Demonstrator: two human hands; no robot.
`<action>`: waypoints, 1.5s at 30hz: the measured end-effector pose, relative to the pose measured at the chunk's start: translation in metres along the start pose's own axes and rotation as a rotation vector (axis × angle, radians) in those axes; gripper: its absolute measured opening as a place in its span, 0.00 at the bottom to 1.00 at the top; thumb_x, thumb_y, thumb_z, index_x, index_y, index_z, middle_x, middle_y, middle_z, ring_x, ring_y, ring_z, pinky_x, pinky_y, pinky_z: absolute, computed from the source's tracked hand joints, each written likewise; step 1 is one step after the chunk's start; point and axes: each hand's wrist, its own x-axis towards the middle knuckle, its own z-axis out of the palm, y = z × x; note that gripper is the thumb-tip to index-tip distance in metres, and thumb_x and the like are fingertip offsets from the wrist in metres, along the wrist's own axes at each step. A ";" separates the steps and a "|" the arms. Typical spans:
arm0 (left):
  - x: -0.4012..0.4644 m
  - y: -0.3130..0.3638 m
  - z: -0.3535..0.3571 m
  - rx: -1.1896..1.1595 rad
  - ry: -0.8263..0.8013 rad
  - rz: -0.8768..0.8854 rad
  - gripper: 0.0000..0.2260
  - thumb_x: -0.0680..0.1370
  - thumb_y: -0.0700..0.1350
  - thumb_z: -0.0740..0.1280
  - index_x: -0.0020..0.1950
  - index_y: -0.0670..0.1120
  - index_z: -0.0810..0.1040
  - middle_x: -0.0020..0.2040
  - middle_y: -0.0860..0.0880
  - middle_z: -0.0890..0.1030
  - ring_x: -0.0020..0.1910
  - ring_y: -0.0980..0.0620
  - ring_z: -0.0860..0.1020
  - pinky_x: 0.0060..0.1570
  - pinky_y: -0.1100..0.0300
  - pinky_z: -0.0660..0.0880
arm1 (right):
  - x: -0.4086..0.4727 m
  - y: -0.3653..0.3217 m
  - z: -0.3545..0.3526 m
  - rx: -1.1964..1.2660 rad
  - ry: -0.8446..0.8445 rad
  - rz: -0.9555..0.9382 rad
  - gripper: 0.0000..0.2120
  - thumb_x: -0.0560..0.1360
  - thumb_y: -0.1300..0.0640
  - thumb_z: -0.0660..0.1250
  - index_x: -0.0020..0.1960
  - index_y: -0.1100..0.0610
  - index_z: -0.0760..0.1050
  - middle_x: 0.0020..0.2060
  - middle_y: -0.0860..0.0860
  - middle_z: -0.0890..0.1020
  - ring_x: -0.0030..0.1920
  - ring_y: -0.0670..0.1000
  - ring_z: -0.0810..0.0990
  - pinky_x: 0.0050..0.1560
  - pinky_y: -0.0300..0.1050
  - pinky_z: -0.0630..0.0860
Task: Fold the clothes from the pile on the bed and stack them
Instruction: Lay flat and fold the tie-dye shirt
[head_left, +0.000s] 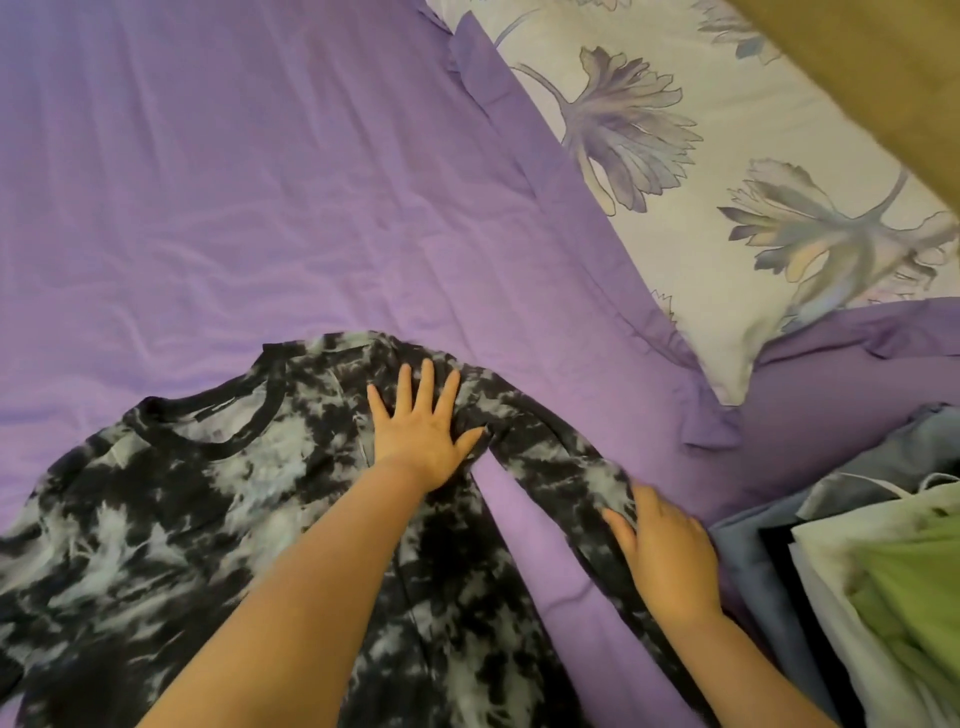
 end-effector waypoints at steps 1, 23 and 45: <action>-0.003 0.006 -0.003 -0.003 -0.001 -0.025 0.36 0.74 0.71 0.39 0.77 0.55 0.36 0.79 0.48 0.38 0.77 0.42 0.37 0.71 0.34 0.39 | 0.000 0.000 -0.003 0.012 -0.035 0.019 0.16 0.77 0.48 0.65 0.50 0.62 0.76 0.42 0.58 0.81 0.42 0.61 0.79 0.41 0.52 0.74; -0.145 -0.031 -0.063 -2.309 -0.084 -0.419 0.18 0.81 0.44 0.62 0.71 0.45 0.70 0.62 0.42 0.79 0.61 0.43 0.78 0.57 0.48 0.76 | 0.035 -0.214 -0.092 1.059 -0.434 -0.070 0.24 0.81 0.47 0.56 0.76 0.47 0.57 0.69 0.52 0.71 0.63 0.53 0.74 0.64 0.53 0.73; -0.156 -0.194 0.018 -1.697 0.238 -1.249 0.21 0.77 0.43 0.70 0.67 0.40 0.70 0.55 0.41 0.78 0.50 0.43 0.76 0.48 0.53 0.70 | 0.064 -0.207 -0.027 -0.083 0.031 -0.210 0.13 0.78 0.55 0.65 0.62 0.53 0.78 0.65 0.56 0.72 0.64 0.60 0.65 0.59 0.54 0.68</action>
